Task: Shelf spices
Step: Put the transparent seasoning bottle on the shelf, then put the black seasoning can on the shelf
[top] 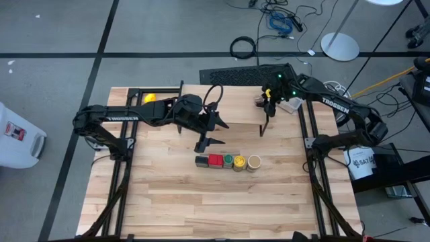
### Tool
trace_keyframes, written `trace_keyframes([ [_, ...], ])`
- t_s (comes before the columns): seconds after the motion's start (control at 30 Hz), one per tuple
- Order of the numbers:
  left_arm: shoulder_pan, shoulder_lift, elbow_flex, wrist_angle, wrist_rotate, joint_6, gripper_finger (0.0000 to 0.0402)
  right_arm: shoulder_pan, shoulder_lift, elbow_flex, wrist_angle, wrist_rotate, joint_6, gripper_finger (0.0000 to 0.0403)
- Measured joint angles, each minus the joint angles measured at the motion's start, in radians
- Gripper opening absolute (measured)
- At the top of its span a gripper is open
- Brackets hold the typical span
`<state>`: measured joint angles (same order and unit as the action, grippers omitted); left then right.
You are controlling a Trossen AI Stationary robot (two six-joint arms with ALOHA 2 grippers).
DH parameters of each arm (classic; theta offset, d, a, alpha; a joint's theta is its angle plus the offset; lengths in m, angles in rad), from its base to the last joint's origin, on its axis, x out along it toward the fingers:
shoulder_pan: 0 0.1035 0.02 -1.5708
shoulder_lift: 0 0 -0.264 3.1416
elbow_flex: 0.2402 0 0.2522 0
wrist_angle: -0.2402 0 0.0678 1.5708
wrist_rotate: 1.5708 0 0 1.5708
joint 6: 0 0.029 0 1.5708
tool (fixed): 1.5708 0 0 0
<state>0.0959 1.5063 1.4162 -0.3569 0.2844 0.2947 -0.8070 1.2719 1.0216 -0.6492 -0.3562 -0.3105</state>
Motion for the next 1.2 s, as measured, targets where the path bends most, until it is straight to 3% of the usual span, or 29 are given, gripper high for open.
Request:
trace_keyframes([
  [0.77,0.0,0.0,0.0,0.0,-0.001,0.001,0.029,-0.005,-0.025,-0.001,-0.024,0.037,-0.047,0.0215],
  [1.2,0.0,0.0,0.0,-0.001,-0.001,0.002,0.029,-0.005,-0.122,-0.001,-0.062,0.064,-0.036,0.0215],
])
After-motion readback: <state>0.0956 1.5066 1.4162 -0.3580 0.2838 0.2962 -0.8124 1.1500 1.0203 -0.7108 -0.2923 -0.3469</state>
